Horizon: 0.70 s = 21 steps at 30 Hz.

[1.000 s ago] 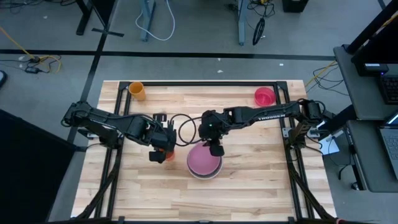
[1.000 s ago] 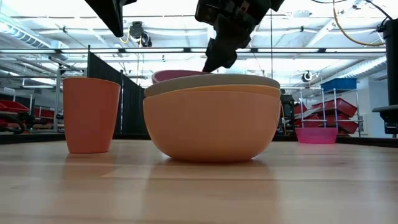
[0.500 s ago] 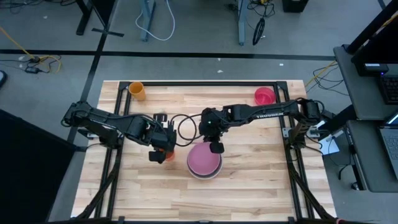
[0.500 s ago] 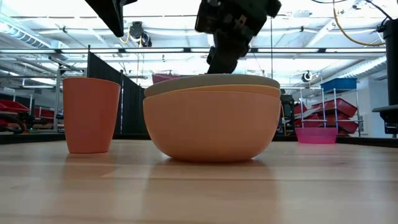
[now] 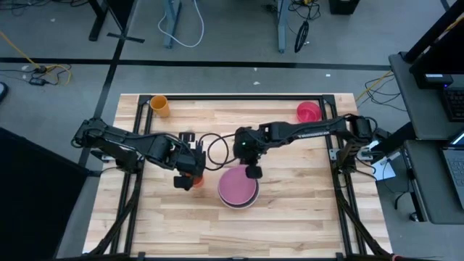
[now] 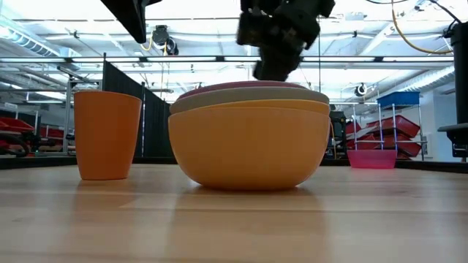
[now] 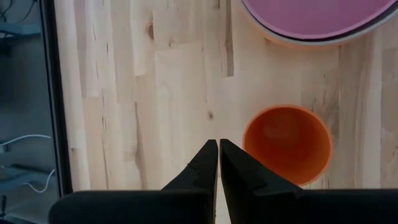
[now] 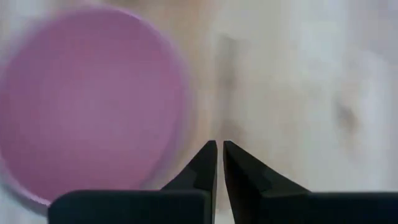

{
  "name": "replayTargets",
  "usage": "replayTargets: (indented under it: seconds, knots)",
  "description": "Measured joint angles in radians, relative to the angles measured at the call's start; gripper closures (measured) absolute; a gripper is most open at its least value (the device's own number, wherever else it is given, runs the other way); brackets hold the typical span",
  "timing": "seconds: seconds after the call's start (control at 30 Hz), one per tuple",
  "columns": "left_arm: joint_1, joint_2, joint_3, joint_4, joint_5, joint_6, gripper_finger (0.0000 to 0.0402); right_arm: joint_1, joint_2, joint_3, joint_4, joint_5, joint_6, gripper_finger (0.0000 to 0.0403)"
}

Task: Nest bowls inside each other
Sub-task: Stack the pink bowl on top of the gray bowl, then stack the light pink bowl on top of the pink bowl

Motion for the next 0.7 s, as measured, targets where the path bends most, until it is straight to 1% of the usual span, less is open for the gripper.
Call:
replayTargets:
  seconds: [0.1, 0.2, 0.33, 0.57, 0.63, 0.7]
  knots:
    - [0.0, 0.0, 0.0, 0.004, -0.026, 0.0, 0.0398, -0.049, -0.042, 0.0, -0.101, 0.109, 0.067, 0.0392]
    - [0.0, 0.0, -0.006, 0.015, -0.044, 0.002, 0.0398, -0.098, -0.082, 0.0, -0.237, 0.174, 0.126, 0.0387]
    - [0.0, 0.0, -0.036, 0.016, -0.044, 0.024, 0.0398, -0.186, -0.118, 0.0, -0.422, 0.284, 0.156, 0.0377]
    - [0.0, 0.0, -0.083, 0.032, -0.042, 0.025, 0.0398, -0.421, -0.139, 0.0, -0.574, 0.353, 0.131, 0.0355]
    - [-0.001, 0.0, -0.083, 0.05, -0.039, 0.024, 0.0398, -0.491, -0.14, 0.0, -0.582, 0.373, 0.102, 0.0351]
    - [-0.002, 0.0, -0.083, 0.057, -0.029, 0.025, 0.0398, -0.557, -0.14, 0.0, -0.578, 0.372, 0.067, 0.0346]
